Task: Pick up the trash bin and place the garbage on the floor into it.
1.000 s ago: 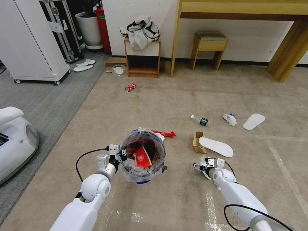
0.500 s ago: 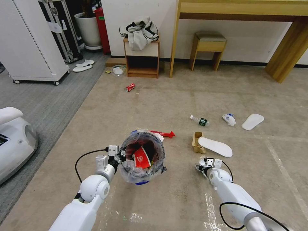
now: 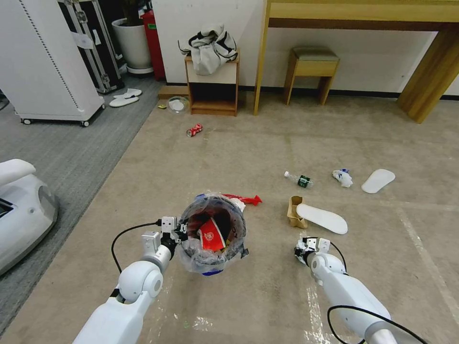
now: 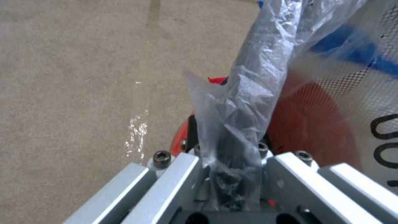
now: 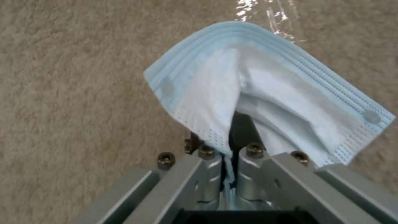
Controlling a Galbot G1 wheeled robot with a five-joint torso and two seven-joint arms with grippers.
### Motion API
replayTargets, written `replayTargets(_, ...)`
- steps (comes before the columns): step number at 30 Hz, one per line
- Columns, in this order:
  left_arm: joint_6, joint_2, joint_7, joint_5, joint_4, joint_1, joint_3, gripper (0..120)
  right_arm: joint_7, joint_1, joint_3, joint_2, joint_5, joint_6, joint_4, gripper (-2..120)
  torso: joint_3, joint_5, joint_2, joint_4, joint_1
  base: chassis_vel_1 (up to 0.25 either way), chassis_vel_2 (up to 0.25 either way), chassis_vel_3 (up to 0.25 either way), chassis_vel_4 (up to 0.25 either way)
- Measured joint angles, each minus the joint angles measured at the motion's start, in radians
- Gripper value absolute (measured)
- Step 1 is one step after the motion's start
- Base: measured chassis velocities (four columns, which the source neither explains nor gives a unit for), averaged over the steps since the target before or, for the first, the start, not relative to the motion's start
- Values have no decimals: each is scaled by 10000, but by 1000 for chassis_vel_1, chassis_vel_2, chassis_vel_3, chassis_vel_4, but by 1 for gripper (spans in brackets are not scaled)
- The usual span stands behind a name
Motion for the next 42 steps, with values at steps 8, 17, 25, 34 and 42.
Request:
replayTargets(8,6,-14,-46,6,-100,-54,119,1,566,-774,146,-710,544,-286,1558,0,-1,-3,0,-2,1,0,0,0,0)
replayTargets(17,42,-10,-83,7,-171,-53,219,1,1031,-1472,381,-1775,1043,-424,3168,0,-2,-6,1,-4,1,0,0,0,0)
replayTargets(25,61,159,-89,-2,-327,66,249,1,1275,-2339,1008,-2788,1644,-580,5445,0,-2,-6,1,-1,1,0,0,0,0)
replayTargets(34,72,307,-63,-94,-436,95,397,1,854,-3305,1897,-3512,1794,-479,7687,0,-2,-7,1,-4,1,0,0,0,0)
replayTargets(42,102,510,59,-314,-808,166,681,1,658,-4165,2883,-4625,2224,-446,10306,0,-3,-7,2,-6,0,0,0,0,0)
